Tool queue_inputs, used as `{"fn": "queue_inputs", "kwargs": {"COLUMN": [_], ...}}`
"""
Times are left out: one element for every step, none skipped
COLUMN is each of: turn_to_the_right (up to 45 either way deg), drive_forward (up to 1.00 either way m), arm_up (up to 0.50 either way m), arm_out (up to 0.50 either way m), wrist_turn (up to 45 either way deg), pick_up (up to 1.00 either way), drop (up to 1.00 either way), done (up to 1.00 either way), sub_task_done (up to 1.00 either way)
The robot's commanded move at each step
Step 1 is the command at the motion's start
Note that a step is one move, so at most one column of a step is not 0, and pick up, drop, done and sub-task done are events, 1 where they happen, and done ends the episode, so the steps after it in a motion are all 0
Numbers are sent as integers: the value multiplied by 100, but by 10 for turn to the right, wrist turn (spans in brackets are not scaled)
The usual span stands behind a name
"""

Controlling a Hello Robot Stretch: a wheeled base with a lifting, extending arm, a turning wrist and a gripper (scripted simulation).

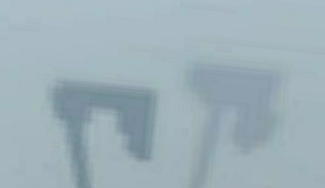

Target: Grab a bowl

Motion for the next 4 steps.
{"fn": "queue_inputs", "kwargs": {"turn_to_the_right": [0,0,0,0], "drive_forward": [0,0,0,0], "arm_up": [50,38,0,0], "arm_out": [0,0,36,0], "wrist_turn": [0,0,0,450], "pick_up": [0,0,0,0], "drop": [0,0,0,0], "done": [0,0,0,0], "sub_task_done": [0,0,0,0]}}
